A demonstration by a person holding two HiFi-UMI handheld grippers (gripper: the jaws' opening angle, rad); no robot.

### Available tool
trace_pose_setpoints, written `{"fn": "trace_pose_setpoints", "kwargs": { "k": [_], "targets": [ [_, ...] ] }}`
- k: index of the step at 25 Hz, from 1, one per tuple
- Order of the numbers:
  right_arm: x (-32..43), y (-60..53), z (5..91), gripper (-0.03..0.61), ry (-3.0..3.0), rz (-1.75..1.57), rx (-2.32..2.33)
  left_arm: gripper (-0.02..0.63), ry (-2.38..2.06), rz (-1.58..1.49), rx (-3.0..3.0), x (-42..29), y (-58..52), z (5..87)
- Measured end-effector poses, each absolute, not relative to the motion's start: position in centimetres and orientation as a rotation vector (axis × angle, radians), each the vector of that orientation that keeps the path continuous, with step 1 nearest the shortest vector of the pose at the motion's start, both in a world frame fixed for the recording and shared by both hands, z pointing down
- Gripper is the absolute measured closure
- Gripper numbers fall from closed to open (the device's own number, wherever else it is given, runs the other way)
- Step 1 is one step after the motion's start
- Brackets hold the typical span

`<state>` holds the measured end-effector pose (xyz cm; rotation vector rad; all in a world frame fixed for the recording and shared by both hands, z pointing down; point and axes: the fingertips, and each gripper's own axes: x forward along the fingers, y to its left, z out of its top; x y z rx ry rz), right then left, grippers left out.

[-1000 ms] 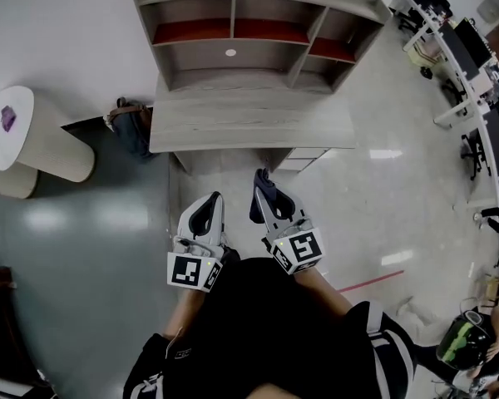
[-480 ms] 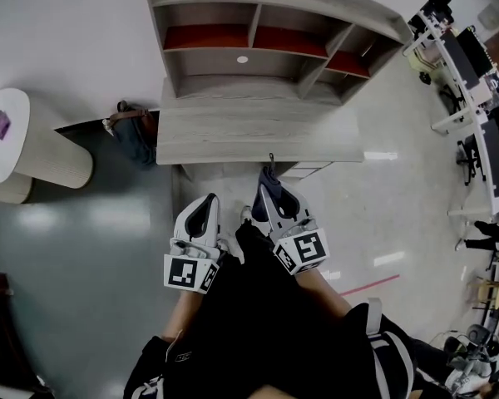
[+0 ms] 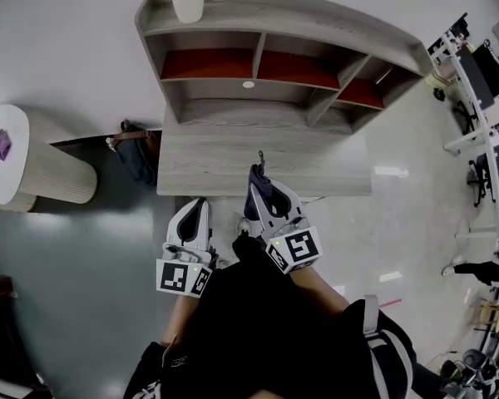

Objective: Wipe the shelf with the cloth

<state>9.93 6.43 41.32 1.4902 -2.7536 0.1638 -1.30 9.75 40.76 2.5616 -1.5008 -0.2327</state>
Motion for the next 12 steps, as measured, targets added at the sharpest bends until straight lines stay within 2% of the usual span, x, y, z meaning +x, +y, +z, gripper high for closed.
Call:
{"fn": "trace_pose_setpoints", "kwargs": {
  "k": [6,12],
  "targets": [
    [11.8,-0.3,40.9,0.525,-2.799,0.158,1.436,0.609,-1.589,-0.226,2.572,0.3,3.2,39.1],
    [12.2,-4.7,41.5,0.525,-2.804,0.186,1.415,0.609,-1.693,-0.184,2.499,-0.9,-0.3,39.4]
  ]
}}
